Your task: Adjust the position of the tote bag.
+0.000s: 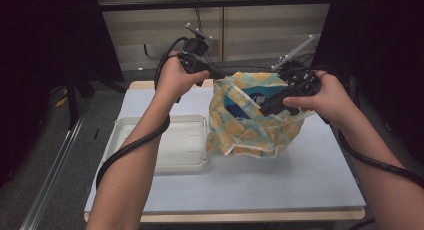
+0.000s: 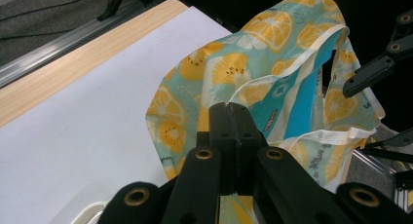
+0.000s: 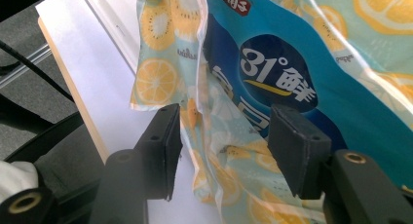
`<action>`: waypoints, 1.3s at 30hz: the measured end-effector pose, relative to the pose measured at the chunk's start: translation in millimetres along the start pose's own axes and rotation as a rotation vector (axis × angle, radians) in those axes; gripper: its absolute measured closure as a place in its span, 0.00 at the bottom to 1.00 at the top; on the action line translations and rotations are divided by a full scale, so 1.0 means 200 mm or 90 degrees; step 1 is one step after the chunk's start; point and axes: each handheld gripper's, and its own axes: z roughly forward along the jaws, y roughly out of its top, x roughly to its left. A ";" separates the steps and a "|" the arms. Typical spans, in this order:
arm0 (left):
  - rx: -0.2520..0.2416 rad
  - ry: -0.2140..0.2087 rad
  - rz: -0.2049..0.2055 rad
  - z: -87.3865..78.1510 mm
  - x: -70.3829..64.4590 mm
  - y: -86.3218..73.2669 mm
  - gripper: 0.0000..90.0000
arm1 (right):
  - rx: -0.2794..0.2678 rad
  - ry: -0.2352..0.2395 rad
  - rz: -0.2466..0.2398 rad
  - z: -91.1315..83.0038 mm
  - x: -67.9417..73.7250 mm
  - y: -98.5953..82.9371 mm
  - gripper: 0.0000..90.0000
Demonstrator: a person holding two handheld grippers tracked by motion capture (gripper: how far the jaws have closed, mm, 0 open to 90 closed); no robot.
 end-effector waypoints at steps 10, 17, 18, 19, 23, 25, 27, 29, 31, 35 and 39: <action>-0.005 -0.002 -0.009 0.01 0.01 -0.01 1.00 | 0.012 0.018 -0.017 0.04 0.02 0.02 0.84; 0.001 -0.004 0.002 0.00 0.01 -0.01 1.00 | -0.007 0.001 -0.026 -0.03 0.00 0.03 1.00; 0.000 -0.003 0.000 0.00 0.01 -0.01 1.00 | -0.011 -0.007 -0.026 -0.05 -0.01 0.03 1.00; 0.000 -0.004 -0.001 0.00 0.02 -0.01 1.00 | -0.016 -0.011 -0.024 -0.06 -0.01 0.03 1.00; 0.002 -0.005 -0.002 0.01 0.02 -0.02 1.00 | -0.033 -0.027 -0.023 -0.12 -0.04 0.05 1.00; 0.005 -0.006 -0.003 0.02 0.02 -0.02 1.00 | -0.042 -0.037 -0.024 -0.14 -0.05 0.07 1.00; 0.006 -0.010 -0.007 0.02 0.03 -0.03 1.00 | -0.048 -0.036 -0.017 -0.15 -0.06 0.08 1.00; 0.008 -0.007 -0.007 0.02 0.03 -0.03 1.00 | -0.051 -0.044 -0.010 -0.16 -0.07 0.10 1.00; 0.007 -0.010 -0.009 0.02 0.03 -0.03 1.00 | -0.049 -0.048 -0.005 -0.16 -0.07 0.11 1.00; -0.001 -0.016 -0.010 0.02 0.02 -0.03 0.96 | -0.048 -0.056 0.003 -0.16 -0.09 0.14 1.00; -0.036 -0.029 -0.031 0.00 0.01 -0.01 0.83 | -0.044 -0.056 0.006 -0.15 -0.10 0.16 1.00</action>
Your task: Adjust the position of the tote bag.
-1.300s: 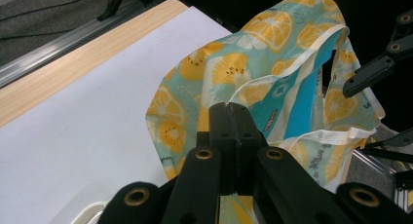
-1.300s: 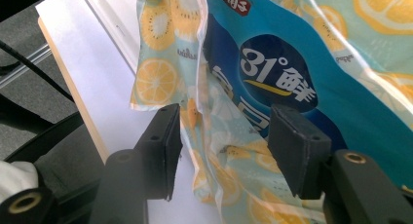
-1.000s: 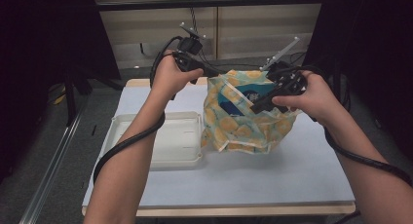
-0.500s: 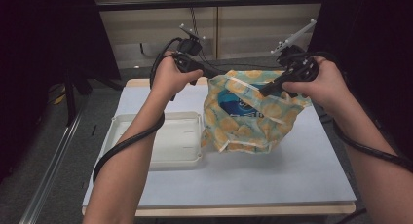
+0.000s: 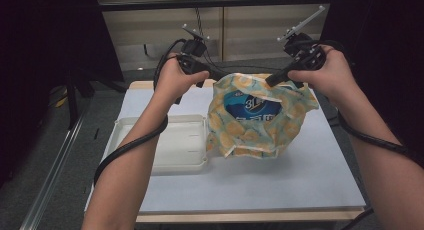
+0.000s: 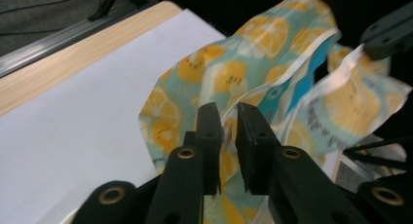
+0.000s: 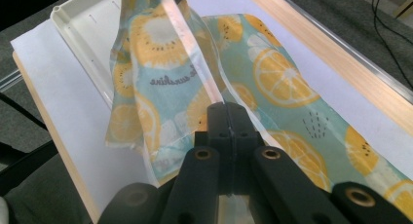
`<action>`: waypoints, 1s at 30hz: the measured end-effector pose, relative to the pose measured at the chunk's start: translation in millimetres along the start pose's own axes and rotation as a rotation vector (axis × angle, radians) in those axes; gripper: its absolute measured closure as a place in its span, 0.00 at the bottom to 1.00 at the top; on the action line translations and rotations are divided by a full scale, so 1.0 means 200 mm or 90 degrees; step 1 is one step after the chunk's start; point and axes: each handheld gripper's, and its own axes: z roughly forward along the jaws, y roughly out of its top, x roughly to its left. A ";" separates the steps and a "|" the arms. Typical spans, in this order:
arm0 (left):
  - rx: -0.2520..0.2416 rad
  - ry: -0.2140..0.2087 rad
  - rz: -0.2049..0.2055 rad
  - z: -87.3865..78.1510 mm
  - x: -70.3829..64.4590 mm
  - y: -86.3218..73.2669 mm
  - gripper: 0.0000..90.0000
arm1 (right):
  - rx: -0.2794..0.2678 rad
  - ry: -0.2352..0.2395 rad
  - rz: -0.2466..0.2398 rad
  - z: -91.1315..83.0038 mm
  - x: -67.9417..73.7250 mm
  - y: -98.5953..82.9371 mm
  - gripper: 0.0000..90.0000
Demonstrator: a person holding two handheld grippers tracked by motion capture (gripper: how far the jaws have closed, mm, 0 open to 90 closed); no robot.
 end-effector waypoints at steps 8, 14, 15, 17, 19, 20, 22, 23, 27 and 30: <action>-0.036 0.020 0.021 -0.05 -0.06 0.05 0.52 | 0.006 -0.003 0.004 0.02 -0.01 0.01 1.00; -0.023 -0.012 0.041 -0.04 -0.13 0.07 0.37 | 0.007 -0.010 0.009 0.03 -0.01 0.01 1.00; -0.025 -0.023 0.044 -0.03 -0.14 0.07 0.36 | 0.007 -0.013 0.007 0.03 -0.01 0.01 1.00; -0.008 -0.021 0.058 -0.01 -0.16 0.07 0.31 | 0.006 -0.013 0.015 0.03 -0.01 0.01 1.00; 0.011 -0.022 0.082 0.01 -0.18 0.07 0.31 | 0.005 -0.017 0.023 0.03 -0.01 0.01 1.00; 0.013 -0.024 0.086 0.02 -0.18 0.06 0.31 | 0.002 -0.016 0.022 0.03 -0.01 0.01 1.00; 0.022 -0.041 0.097 0.04 -0.18 0.06 0.38 | -0.004 -0.013 0.023 0.03 -0.01 0.01 1.00; 0.025 -0.042 0.091 0.05 -0.18 0.06 0.42 | -0.006 -0.013 0.022 0.03 -0.01 0.01 1.00; 0.050 -0.047 0.103 0.06 -0.18 0.05 0.66 | -0.016 -0.013 0.029 0.02 -0.01 0.02 1.00; 0.068 -0.050 0.104 0.07 -0.18 0.05 0.87 | -0.021 -0.009 0.027 0.02 -0.01 0.02 1.00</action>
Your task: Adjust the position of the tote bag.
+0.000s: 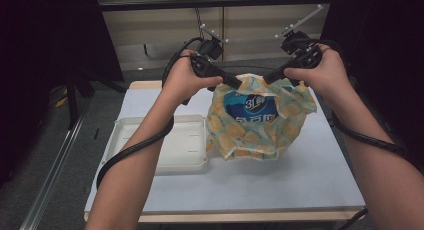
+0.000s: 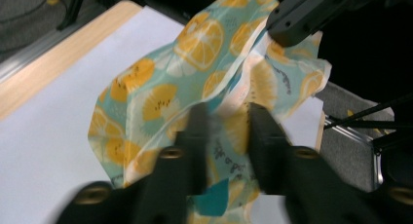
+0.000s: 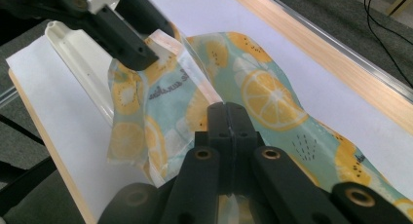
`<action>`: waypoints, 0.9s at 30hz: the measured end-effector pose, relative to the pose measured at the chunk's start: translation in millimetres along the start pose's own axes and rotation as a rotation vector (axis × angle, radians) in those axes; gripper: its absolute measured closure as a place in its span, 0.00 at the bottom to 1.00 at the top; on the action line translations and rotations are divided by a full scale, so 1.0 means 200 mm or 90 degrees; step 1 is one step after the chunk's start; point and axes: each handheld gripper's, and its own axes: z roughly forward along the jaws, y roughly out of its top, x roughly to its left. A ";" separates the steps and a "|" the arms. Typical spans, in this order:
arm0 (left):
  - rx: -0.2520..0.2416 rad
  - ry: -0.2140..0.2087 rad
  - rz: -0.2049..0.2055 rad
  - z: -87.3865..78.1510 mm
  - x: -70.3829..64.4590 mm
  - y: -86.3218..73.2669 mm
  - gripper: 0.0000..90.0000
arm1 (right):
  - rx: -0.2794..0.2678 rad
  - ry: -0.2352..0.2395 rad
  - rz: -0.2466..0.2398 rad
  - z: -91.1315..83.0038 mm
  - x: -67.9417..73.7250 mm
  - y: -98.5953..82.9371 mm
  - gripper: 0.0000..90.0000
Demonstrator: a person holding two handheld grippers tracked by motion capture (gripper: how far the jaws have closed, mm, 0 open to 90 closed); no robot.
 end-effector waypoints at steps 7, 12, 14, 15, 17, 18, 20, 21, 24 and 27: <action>-0.005 -0.002 -0.021 0.01 -0.01 0.01 1.00 | -0.002 0.004 0.002 0.02 0.01 0.00 1.00; -0.025 0.018 -0.036 -0.01 0.00 0.02 1.00 | -0.011 0.012 0.006 0.01 0.02 -0.01 0.89; -0.037 0.014 -0.047 -0.02 0.00 0.03 1.00 | -0.007 0.018 0.005 0.01 0.03 -0.02 0.83; -0.038 0.021 -0.042 -0.02 0.00 0.03 1.00 | -0.009 0.020 0.007 0.01 0.03 -0.02 0.78; -0.042 0.025 -0.047 -0.02 0.00 0.04 1.00 | -0.005 0.024 0.002 0.02 0.04 -0.02 0.73; -0.050 0.025 -0.050 -0.02 0.00 0.04 1.00 | -0.007 0.027 -0.001 0.02 0.05 -0.02 0.70; -0.050 0.032 -0.049 -0.03 0.00 0.05 1.00 | -0.004 0.021 -0.004 0.02 0.06 -0.03 0.66; -0.052 0.033 -0.050 -0.03 0.00 0.05 1.00 | 0.000 0.019 -0.006 0.03 0.06 -0.03 0.65; -0.067 0.033 -0.058 -0.04 0.01 0.04 1.00 | 0.002 0.027 -0.009 0.03 0.05 -0.05 0.66; -0.072 0.040 -0.062 -0.05 0.03 0.03 1.00 | 0.009 0.027 -0.009 0.04 0.04 -0.07 0.68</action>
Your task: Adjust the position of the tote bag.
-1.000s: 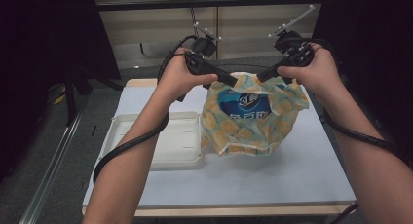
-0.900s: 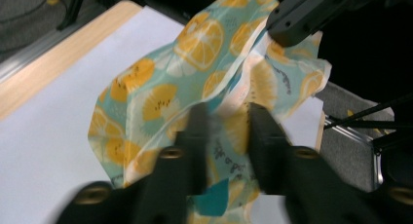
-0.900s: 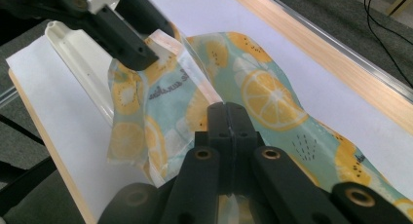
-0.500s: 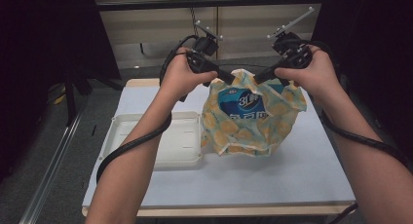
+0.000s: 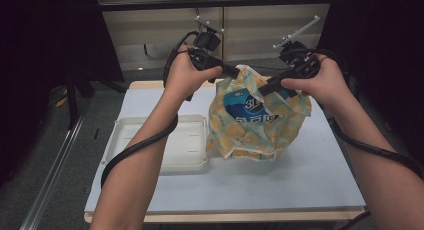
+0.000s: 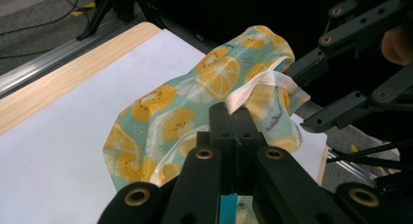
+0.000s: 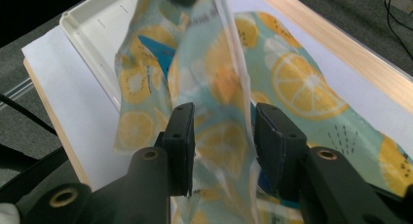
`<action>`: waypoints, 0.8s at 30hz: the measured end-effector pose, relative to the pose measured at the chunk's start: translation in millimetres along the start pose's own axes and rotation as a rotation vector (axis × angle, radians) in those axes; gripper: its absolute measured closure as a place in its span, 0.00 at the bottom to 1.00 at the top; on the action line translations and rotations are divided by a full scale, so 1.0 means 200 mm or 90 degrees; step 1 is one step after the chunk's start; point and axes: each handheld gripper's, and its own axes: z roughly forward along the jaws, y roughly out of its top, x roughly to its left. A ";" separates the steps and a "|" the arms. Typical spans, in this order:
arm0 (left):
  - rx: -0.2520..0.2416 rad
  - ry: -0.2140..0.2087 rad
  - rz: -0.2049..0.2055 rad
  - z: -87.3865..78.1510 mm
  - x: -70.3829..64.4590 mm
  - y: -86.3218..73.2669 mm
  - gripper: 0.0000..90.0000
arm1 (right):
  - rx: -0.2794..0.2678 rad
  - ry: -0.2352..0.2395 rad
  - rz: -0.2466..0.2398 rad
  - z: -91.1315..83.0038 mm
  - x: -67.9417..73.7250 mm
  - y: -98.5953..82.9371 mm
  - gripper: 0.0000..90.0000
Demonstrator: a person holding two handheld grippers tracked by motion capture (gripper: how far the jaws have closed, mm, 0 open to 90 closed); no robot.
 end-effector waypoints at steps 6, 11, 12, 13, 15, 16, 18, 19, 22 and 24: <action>-0.014 0.001 -0.011 0.00 0.01 0.00 1.00 | 0.028 -0.017 -0.003 0.02 -0.02 -0.03 0.91; -0.018 -0.006 -0.012 0.01 0.02 0.00 1.00 | 0.037 -0.009 0.003 0.03 -0.03 -0.04 1.00; -0.021 -0.003 -0.017 0.01 0.02 0.00 1.00 | 0.039 -0.009 0.001 0.03 -0.04 -0.04 1.00; -0.020 -0.001 -0.018 0.01 0.02 0.00 1.00 | 0.040 -0.012 0.000 0.02 -0.04 -0.04 1.00; -0.021 -0.005 -0.017 0.02 0.03 0.00 1.00 | 0.040 -0.005 0.000 0.01 -0.04 -0.04 1.00; -0.014 -0.001 -0.016 0.02 0.03 0.00 1.00 | 0.042 -0.008 -0.001 0.00 -0.04 -0.04 1.00; -0.017 -0.002 -0.018 0.02 0.04 0.00 1.00 | 0.041 -0.008 -0.006 -0.02 -0.04 -0.04 1.00; -0.017 -0.002 -0.022 0.03 0.04 -0.01 1.00 | 0.039 -0.010 -0.003 -0.02 -0.04 -0.03 1.00; -0.014 0.002 -0.022 0.04 0.05 -0.01 1.00 | 0.036 -0.024 -0.004 -0.05 -0.06 -0.03 1.00; -0.011 -0.002 -0.027 0.05 0.05 -0.02 1.00 | 0.026 -0.038 -0.002 -0.07 -0.07 -0.02 1.00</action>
